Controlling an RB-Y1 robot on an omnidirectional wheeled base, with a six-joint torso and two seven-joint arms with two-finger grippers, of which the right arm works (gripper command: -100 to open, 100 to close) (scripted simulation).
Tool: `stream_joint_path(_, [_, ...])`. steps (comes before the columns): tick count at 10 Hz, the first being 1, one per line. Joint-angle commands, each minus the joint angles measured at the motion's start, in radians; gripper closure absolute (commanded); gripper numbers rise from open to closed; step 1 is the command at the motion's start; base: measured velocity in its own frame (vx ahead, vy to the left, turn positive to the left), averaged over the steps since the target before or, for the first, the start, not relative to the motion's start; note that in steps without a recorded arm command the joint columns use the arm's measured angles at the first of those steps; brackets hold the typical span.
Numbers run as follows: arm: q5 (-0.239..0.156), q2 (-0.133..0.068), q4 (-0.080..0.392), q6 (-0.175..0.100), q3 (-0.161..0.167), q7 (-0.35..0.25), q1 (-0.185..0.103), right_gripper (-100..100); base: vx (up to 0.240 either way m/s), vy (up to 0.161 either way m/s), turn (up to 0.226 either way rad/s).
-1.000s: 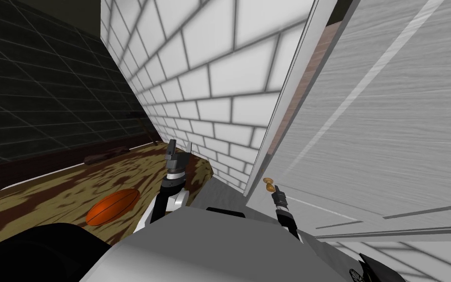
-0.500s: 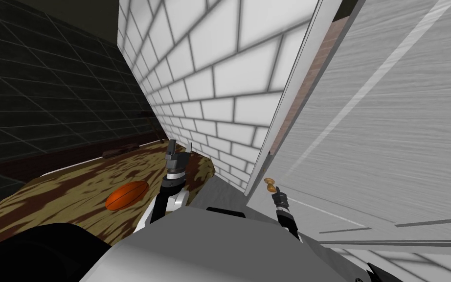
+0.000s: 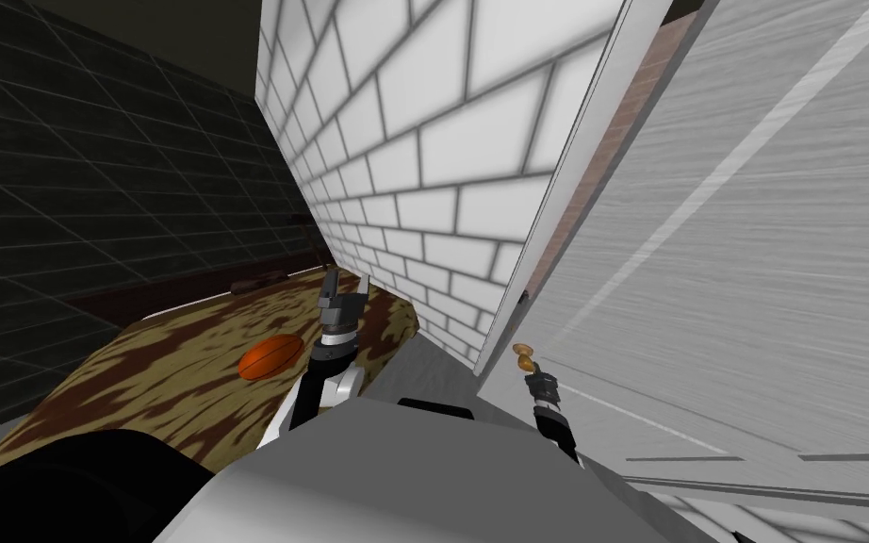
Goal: Pull the door open
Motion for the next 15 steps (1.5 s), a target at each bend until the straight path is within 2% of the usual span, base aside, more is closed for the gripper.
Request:
stream_joint_path(1, [-0.012, 0.005, -0.003, 0.003, 0.005, -0.029, -0.003, -100, -0.062, -0.03, 0.039])
stream_joint_path(7, [-0.081, 0.034, -0.018, 0.023, 0.034, -0.197, -0.018, -100, -0.09, -0.013, 0.018])
stream_joint_path(8, [-0.081, 0.034, -0.018, 0.023, 0.034, -0.202, -0.018, -100, -0.058, -0.012, 0.009])
stream_joint_path(9, [-0.095, 0.04, -0.021, 0.027, 0.04, -0.236, -0.021, -100, -0.049, -0.013, 0.009])
stream_joint_path(10, [-0.095, 0.04, -0.021, 0.027, 0.04, -0.236, -0.021, -100, -0.041, -0.004, 0.037])
stream_joint_path(15, [-0.153, 0.064, -0.034, 0.043, 0.065, -0.368, -0.034, -100, -0.063, 0.011, 0.052])
